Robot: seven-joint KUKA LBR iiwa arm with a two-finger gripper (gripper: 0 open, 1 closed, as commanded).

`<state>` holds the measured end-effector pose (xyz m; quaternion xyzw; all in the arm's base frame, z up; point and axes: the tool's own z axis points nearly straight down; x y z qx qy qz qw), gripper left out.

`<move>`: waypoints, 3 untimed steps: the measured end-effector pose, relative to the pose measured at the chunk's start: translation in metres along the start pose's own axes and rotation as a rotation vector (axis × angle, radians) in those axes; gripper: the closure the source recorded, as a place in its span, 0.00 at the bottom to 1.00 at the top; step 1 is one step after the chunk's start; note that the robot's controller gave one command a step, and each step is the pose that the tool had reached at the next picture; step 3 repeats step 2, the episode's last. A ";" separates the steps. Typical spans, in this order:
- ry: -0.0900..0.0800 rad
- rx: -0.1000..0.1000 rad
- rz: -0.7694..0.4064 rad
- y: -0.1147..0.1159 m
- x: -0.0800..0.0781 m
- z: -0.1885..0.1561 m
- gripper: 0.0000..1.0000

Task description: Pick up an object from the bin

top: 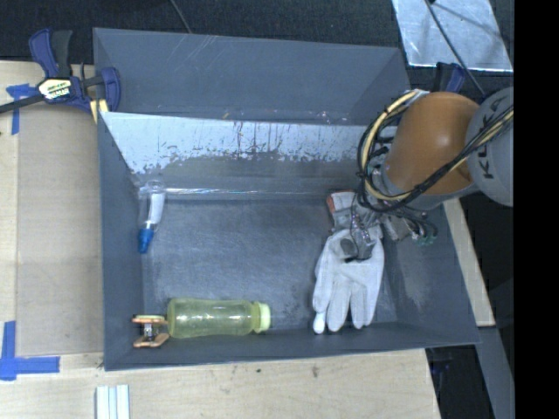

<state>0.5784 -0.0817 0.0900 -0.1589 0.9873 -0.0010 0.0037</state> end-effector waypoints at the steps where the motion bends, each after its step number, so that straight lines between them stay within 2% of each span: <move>1: 0.000 0.000 -0.001 0.000 0.000 0.000 1.00; 2: -0.004 0.002 -0.054 0.004 0.011 -0.196 1.00; 3: -0.004 0.002 -0.054 0.004 0.011 -0.196 1.00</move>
Offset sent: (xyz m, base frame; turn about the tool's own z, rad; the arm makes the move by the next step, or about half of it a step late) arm -0.0150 0.0013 0.1905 -0.0569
